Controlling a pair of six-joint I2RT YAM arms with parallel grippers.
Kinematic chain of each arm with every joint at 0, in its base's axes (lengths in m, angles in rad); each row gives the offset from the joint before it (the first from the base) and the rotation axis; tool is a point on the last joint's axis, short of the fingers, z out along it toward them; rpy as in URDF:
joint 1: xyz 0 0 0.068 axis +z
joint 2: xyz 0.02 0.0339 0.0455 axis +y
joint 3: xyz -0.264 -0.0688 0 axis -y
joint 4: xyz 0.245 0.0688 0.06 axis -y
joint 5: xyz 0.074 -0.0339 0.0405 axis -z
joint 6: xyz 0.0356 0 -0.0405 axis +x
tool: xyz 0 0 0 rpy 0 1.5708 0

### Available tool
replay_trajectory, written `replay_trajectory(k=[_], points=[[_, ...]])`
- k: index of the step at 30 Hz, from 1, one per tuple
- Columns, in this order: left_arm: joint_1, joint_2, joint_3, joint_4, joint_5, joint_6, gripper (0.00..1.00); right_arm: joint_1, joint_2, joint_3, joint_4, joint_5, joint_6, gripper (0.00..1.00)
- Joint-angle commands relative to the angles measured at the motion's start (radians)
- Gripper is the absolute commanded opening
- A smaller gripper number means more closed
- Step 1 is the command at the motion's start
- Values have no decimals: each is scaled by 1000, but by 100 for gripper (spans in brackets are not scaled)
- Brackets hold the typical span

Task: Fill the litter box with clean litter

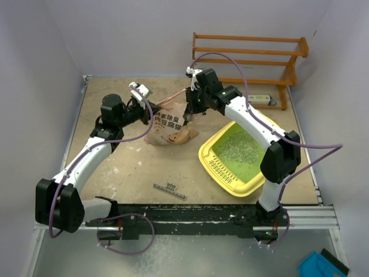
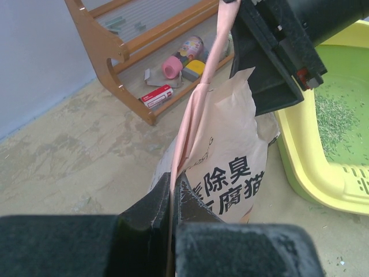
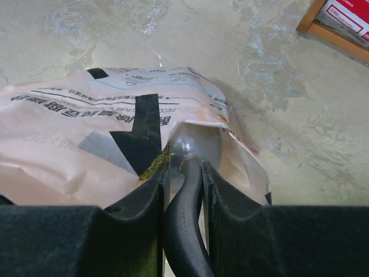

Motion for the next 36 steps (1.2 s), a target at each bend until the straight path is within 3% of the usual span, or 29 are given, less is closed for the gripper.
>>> replay_trajectory(k=[1, 23, 36], points=[[4, -24, 39, 115, 41, -23, 0, 5, 28, -40, 17, 59, -8, 0], [3, -15, 42, 116, 48, -26, 0, 8, 76, -215, 121, 71, 36, 0], [4, -12, 43, 110, 45, -21, 0, 8, 40, -300, 206, -186, 170, 0]])
